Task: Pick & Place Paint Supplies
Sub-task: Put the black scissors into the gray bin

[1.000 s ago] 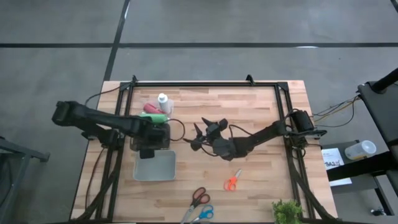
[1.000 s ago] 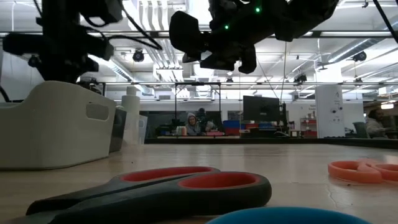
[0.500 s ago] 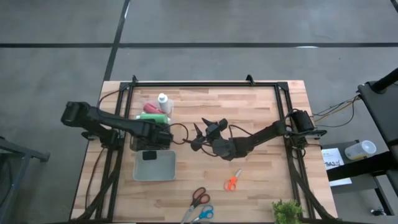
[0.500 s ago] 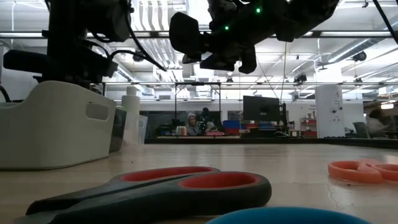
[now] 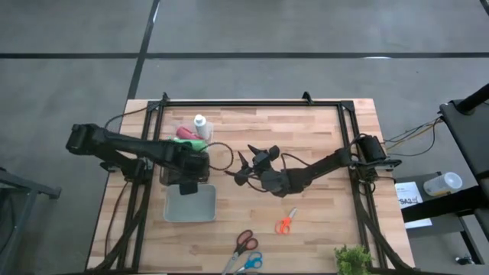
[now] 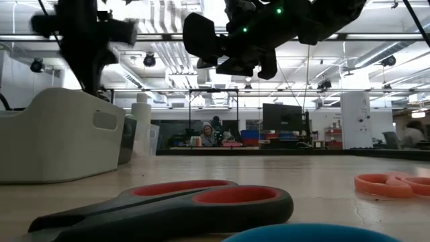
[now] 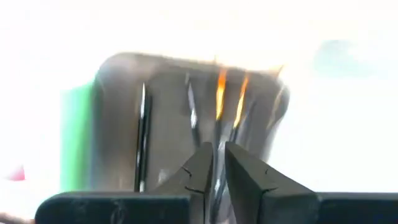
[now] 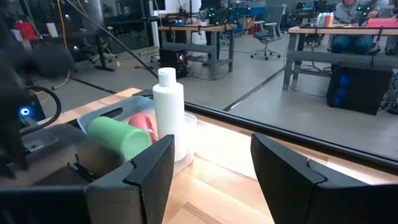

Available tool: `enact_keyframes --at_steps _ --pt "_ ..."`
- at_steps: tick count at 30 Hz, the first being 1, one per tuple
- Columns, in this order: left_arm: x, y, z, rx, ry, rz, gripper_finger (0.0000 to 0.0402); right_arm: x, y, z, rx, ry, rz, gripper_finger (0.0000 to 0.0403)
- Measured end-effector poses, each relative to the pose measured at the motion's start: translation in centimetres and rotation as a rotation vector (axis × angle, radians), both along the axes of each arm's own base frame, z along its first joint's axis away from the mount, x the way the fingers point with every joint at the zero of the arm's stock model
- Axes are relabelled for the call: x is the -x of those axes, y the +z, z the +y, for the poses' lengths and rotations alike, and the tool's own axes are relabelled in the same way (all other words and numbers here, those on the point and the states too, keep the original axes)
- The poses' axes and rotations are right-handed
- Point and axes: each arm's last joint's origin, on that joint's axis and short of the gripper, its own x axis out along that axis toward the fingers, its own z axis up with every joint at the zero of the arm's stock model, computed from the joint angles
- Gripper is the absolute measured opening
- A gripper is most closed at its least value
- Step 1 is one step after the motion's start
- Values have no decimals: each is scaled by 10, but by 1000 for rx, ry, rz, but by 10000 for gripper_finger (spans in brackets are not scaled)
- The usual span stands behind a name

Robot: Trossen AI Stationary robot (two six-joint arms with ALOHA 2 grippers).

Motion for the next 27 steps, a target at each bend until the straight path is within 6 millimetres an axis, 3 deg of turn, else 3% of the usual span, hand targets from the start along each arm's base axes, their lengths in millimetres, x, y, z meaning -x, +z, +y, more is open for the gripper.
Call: enact_keyframes --at_steps 9,14,21,24,27 --pt "7 92 0 61 -11 -509 51 0 0 0 0 0 0 206" --pt "26 126 -1 95 -37 -814 51 0 0 0 0 0 0 206" --pt "54 134 -12 26 -293 -1143 51 0 0 0 0 0 0 206" --pt "61 125 -16 -26 -389 -1253 51 0 0 0 0 0 0 206" --pt "66 107 -16 -46 -429 -1254 51 0 0 0 0 0 0 206"
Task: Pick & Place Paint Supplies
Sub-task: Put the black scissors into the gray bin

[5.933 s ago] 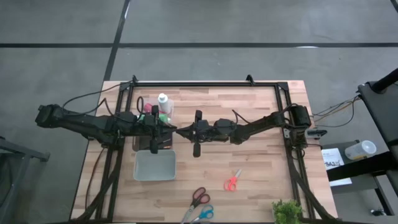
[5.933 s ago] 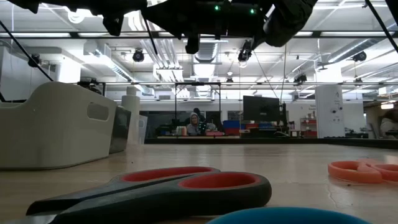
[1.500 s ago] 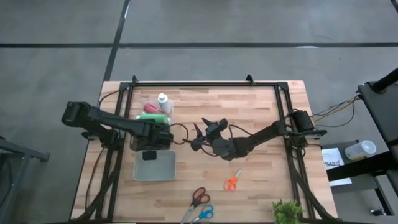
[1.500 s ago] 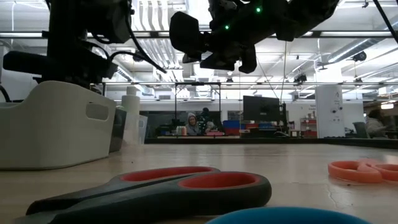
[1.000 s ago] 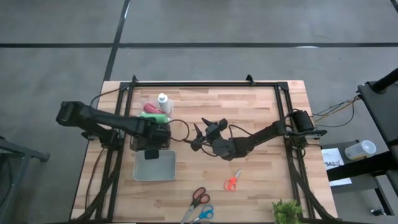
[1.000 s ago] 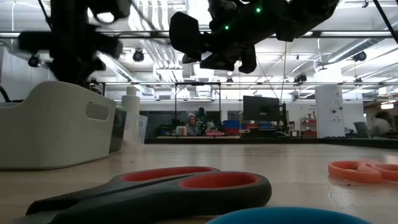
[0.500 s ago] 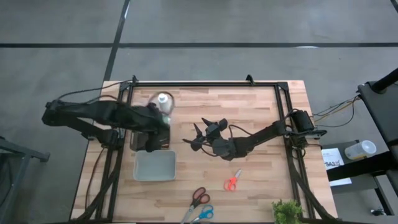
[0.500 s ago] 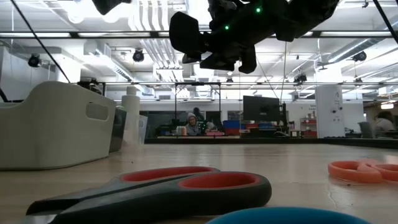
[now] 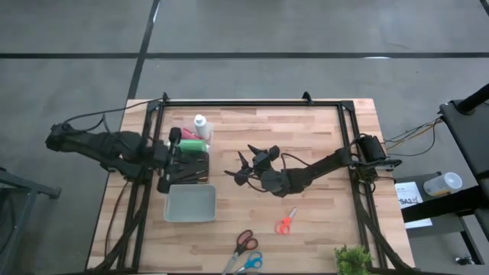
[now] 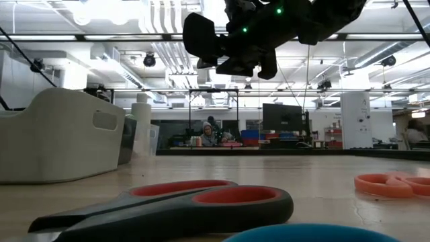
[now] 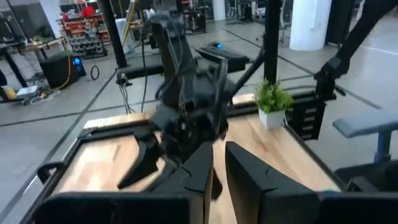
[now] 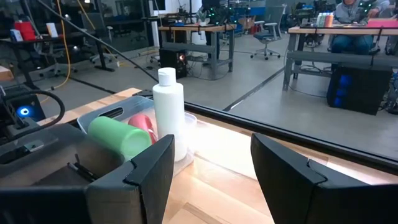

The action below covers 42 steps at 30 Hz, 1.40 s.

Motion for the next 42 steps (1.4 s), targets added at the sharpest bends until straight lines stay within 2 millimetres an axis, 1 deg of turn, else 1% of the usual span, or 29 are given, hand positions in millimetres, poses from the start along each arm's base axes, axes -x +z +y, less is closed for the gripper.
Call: enact_keyframes --at_steps 2,4,7,9,13,19,35,42 --pt "1 -13 0 6 1 7 51 0 0 0 0 0 -1 206" --pt "-2 -27 -1 48 7 -9 51 0 0 0 0 0 -1 206" --pt "-10 -42 -3 87 5 -108 51 0 0 0 0 0 -1 206" --pt "-13 -50 -4 57 1 -172 51 0 0 0 0 0 0 206" --pt "-13 -63 -4 7 -3 -213 51 0 0 0 0 0 0 206" --pt "-11 -63 -3 56 0 -220 51 0 0 0 0 0 -1 206" --pt "-11 -63 -3 57 0 -217 51 0 0 0 0 0 -1 206" --pt "-11 -74 -3 27 0 -110 51 0 0 0 0 0 -1 206"
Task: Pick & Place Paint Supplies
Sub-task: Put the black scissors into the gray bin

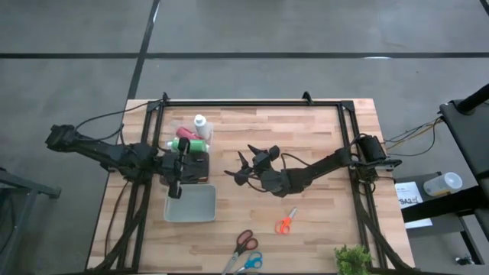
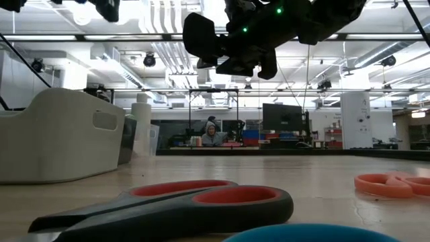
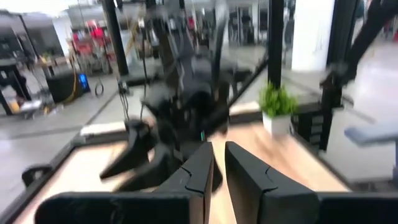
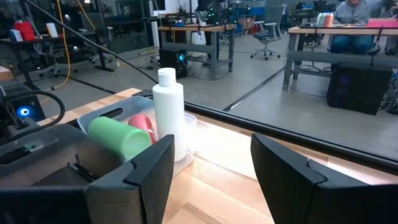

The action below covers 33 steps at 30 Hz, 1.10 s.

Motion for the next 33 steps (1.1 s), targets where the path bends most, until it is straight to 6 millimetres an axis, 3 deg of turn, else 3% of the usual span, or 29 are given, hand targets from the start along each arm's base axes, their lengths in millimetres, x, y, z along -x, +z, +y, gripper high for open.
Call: enact_keyframes --at_steps 10,33 --pt "4 -24 1 -54 2 235 51 0 0 0 0 0 0 206" --pt "4 -26 1 -42 4 236 51 0 0 0 0 0 0 206"
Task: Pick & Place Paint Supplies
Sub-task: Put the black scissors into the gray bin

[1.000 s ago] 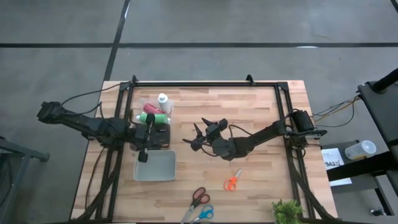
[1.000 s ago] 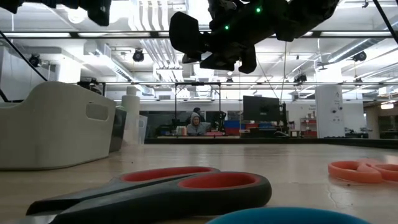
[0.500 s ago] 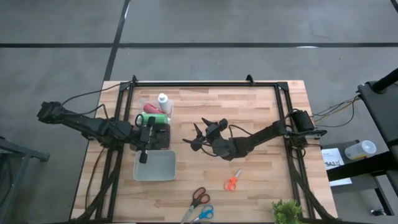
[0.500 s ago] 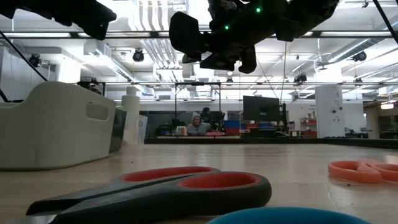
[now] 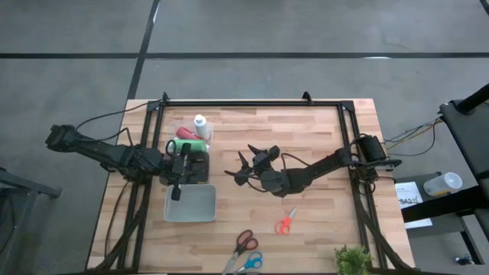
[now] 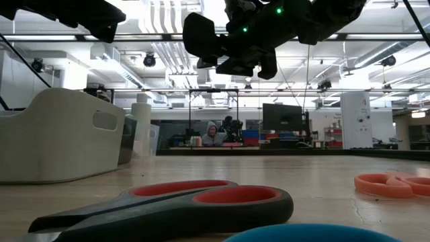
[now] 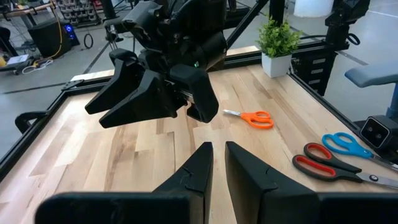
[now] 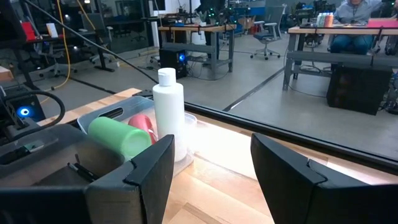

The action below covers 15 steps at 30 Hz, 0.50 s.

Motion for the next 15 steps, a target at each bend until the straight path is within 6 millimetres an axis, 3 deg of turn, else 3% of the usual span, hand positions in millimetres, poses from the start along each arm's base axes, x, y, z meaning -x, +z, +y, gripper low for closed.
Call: enact_keyframes --at_steps 15 --pt "1 -5 0 -12 0 43 51 0 0 0 0 0 0 206"
